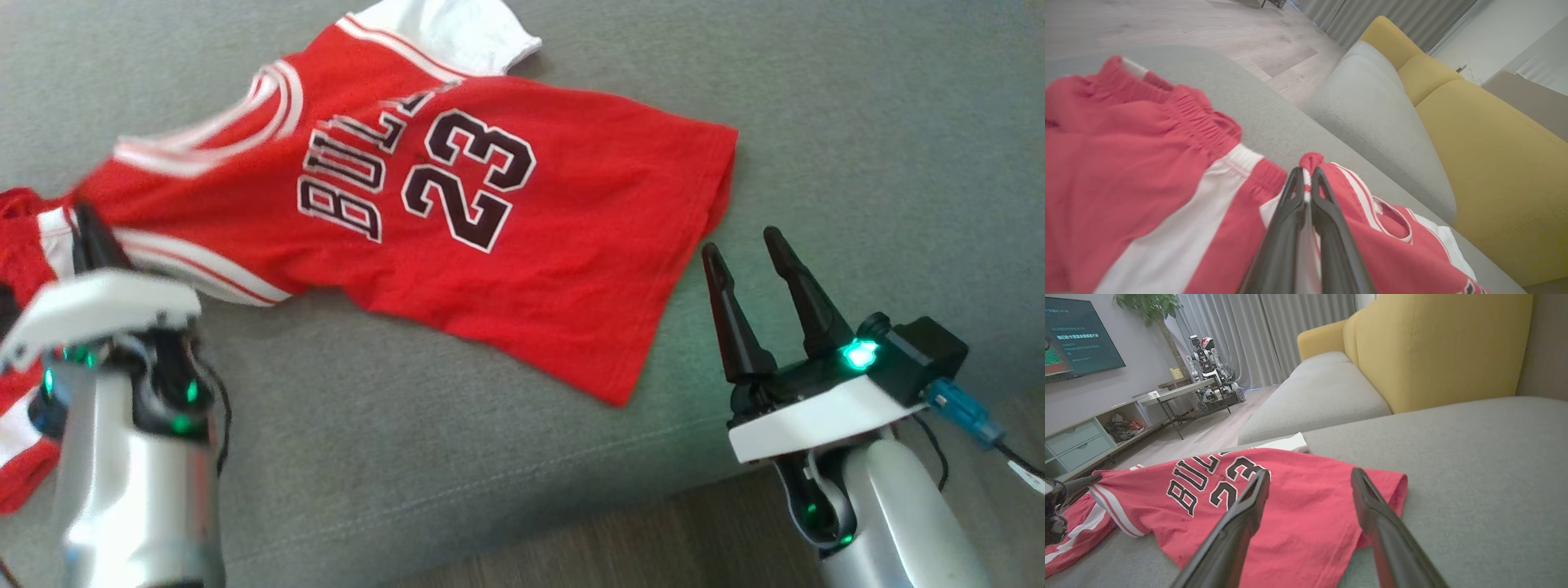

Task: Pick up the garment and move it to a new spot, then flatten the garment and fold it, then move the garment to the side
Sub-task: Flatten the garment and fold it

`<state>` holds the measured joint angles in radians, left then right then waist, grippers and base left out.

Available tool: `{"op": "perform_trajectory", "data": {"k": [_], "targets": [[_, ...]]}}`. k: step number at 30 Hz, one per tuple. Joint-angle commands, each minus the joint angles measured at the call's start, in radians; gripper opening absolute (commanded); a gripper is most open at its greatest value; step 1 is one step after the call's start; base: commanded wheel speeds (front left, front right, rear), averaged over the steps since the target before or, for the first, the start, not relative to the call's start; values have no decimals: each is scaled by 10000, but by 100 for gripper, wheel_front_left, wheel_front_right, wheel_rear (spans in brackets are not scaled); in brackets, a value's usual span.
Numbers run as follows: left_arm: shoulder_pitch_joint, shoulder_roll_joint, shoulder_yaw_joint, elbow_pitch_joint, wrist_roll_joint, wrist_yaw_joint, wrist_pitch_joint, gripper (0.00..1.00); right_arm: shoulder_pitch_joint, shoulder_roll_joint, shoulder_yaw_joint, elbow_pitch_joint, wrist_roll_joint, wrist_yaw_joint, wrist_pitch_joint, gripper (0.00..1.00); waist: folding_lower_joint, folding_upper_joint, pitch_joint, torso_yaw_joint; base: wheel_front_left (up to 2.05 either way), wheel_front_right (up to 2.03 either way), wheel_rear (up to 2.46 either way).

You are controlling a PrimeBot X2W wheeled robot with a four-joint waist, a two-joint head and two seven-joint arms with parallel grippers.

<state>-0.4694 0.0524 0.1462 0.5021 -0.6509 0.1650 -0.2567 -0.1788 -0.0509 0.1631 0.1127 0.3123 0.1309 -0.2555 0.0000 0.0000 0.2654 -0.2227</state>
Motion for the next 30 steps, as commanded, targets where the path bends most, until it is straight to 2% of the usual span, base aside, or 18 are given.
{"op": "perform_trajectory", "data": {"k": [1,9,10,12,15,22,27,30], "targets": [[258,175,401,-612,115,-131,-50,0,-386,7,134,-108,177,-2,-63,100,0,0,-3,158,0,0,0],[1331,-10,353,-2129,544,-679,-51,0,-320,7,390,1402,514,-2,-63,100,0,0,-35,838,0,0,0],[1394,-14,266,-2275,529,-708,-51,100,-293,7,503,1617,504,-2,-63,100,0,0,-33,905,0,0,0],[1506,-17,-84,-2519,567,-789,-51,100,-270,7,658,1980,455,-2,-63,100,0,0,-42,1032,0,0,0],[1763,-19,-556,-3012,1229,-680,-51,100,-289,7,664,2299,493,-2,-63,100,0,0,-89,1210,0,0,0],[2995,-20,-1563,-4459,3104,-97,-51,100,-558,7,61,2991,143,-2,-63,100,0,0,-191,1642,0,0,0],[3831,-21,-2563,-5265,3877,335,-51,100,-1017,7,-573,3985,46,-2,-63,100,0,0,-243,2041,0,0,0],[4108,-21,-3123,-5581,4212,551,-51,100,-1436,7,-591,4769,311,-2,-63,100,0,0,-259,2219,0,0,0]]}}
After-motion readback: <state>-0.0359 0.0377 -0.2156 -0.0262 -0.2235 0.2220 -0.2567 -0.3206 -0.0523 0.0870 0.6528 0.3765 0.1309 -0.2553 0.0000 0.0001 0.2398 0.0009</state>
